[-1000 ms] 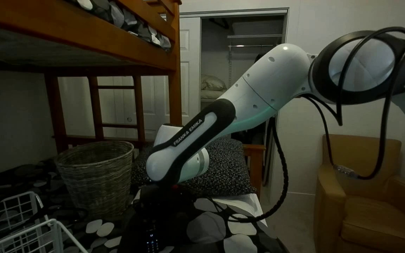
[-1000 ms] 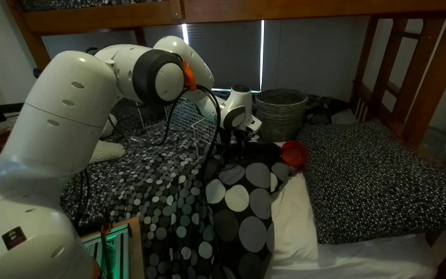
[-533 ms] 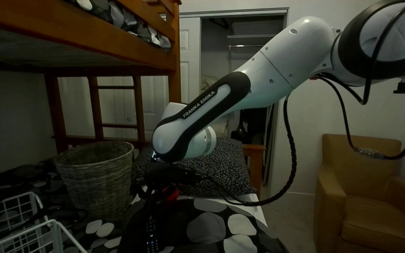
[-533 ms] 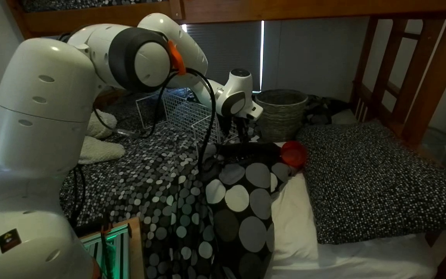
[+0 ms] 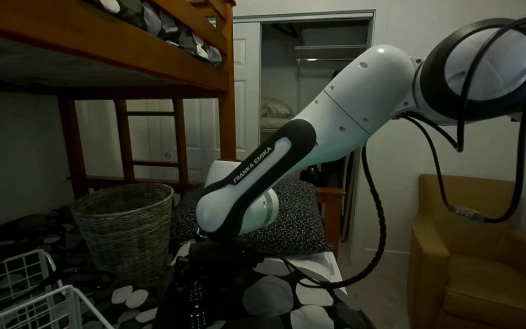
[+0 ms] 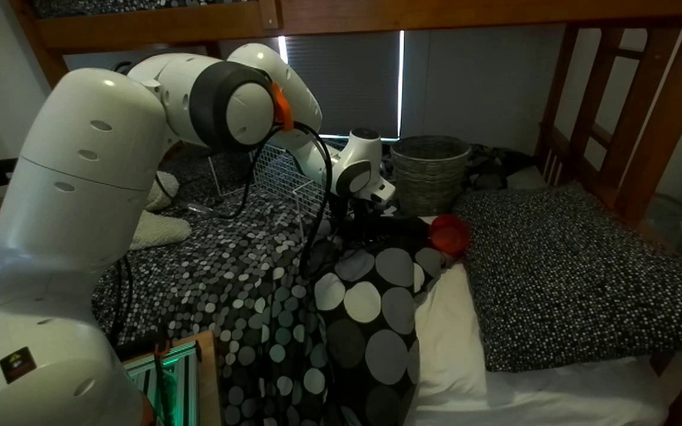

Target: Put the black remote control on the white bedsheet

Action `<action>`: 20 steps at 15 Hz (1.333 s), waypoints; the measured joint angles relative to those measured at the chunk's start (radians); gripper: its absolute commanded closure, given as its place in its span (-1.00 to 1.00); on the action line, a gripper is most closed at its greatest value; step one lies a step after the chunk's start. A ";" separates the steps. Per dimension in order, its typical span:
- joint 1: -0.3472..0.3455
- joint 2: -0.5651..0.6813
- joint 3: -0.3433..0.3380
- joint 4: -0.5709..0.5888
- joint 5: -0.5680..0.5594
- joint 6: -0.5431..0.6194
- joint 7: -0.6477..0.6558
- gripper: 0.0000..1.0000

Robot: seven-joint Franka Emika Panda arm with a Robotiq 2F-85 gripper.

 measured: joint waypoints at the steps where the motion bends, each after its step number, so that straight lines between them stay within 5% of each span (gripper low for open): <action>1: 0.007 0.012 -0.006 0.007 -0.005 0.000 0.003 -1.00; 4: 0.030 0.035 -0.030 0.023 -0.025 0.000 0.032 -0.94; 8: 0.049 0.038 -0.066 0.027 -0.045 -0.023 0.103 -0.36; 17: 0.069 0.101 -0.077 0.094 -0.094 -0.030 0.138 -0.42; 20: 0.081 0.139 -0.077 0.149 -0.112 -0.075 0.138 -0.61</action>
